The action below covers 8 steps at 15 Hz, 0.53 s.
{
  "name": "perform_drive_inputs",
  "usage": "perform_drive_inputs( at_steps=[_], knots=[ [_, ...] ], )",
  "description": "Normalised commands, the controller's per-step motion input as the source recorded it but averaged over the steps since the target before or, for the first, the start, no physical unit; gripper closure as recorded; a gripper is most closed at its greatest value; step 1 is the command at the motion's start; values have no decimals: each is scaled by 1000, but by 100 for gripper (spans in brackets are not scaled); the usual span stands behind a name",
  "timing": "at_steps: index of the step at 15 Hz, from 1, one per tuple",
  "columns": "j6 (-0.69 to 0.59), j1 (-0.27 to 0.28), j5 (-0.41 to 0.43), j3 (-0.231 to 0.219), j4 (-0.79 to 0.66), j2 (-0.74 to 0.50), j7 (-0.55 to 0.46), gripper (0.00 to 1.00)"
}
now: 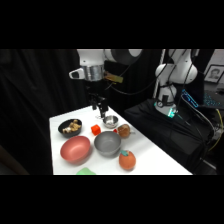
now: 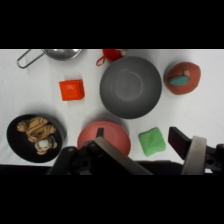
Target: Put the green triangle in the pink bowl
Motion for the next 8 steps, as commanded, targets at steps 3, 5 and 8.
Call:
perform_drive_inputs(
  at_steps=[3, 5, 8],
  knots=[
    [3, -14, 8, 29, 40, 24, -12, 0],
    [10, 11, -7, 51, 180, 124, -38, 0],
    [-10, 46, -49, 64, 344, 241, -50, 0]
  ],
)
